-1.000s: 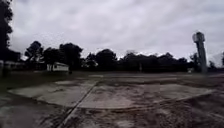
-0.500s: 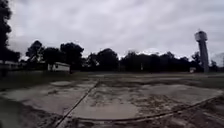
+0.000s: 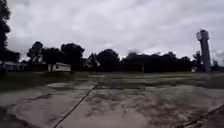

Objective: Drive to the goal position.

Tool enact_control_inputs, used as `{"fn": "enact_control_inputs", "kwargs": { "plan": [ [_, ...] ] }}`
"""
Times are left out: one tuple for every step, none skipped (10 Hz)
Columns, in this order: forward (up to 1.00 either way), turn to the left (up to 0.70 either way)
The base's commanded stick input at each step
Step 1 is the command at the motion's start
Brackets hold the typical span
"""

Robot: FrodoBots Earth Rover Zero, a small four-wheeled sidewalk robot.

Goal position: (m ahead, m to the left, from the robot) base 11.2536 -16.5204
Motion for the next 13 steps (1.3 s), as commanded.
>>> {"fn": "enact_control_inputs", "kwargs": {
  "plan": [
    [0.7, 0.0],
    [0.7, 0.0],
    [0.7, 0.0],
    [0.7, 0.0],
    [0.7, 0.0],
    [0.7, 0.0],
    [0.7, 0.0],
    [0.7, 0.0],
    [0.7, 0.0],
    [0.7, 0.0],
    [0.7, 0.0],
    [0.7, 0.0],
    [0.7, 0.0]
  ]
}}
